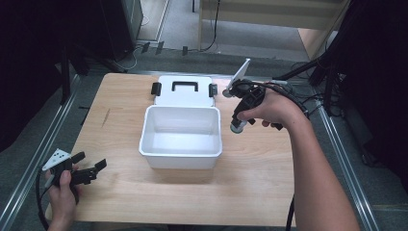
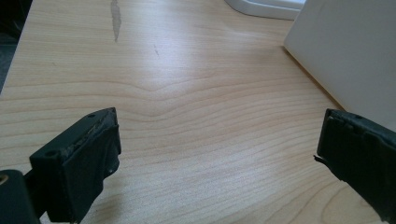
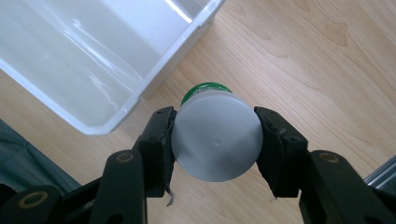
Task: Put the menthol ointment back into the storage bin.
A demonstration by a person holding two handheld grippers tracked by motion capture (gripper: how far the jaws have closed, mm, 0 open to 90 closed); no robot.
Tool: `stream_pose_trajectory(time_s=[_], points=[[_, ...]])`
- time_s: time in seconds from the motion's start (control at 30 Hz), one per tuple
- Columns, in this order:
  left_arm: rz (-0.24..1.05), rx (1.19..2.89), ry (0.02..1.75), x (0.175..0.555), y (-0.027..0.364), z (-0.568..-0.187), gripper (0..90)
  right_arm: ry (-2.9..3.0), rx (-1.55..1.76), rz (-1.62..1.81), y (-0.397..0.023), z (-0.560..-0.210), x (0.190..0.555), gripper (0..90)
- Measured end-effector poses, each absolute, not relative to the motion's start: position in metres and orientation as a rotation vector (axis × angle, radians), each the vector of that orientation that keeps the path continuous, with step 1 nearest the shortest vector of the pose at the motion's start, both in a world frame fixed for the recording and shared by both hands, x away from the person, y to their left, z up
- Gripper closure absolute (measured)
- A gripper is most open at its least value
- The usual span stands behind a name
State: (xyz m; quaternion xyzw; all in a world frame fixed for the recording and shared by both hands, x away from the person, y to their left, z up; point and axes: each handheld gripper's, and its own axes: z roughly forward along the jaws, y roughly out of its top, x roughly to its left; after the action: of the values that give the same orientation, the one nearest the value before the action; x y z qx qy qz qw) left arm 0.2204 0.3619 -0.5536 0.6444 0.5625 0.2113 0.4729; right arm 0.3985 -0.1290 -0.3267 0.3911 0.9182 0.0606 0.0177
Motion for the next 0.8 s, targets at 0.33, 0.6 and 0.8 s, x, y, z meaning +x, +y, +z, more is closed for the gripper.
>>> stream_pose_trajectory(time_s=[0.33, 0.6, 0.8], points=[[0.515, 1.574, 1.377, 0.220, 0.362, -0.554, 0.3, 2.863, 1.181, 0.195, -0.111, -0.320, 0.399, 51.8], [0.517, 1.576, 1.375, 0.220, 0.362, -0.554, 0.2, 2.881, 1.148, 0.185, -0.094, -0.321, 0.399, 51.8], [0.516, 1.578, 1.376, 0.220, 0.362, -0.554, 0.3, 2.888, 1.103, 0.200, -0.081, -0.322, 0.400, 51.8]])
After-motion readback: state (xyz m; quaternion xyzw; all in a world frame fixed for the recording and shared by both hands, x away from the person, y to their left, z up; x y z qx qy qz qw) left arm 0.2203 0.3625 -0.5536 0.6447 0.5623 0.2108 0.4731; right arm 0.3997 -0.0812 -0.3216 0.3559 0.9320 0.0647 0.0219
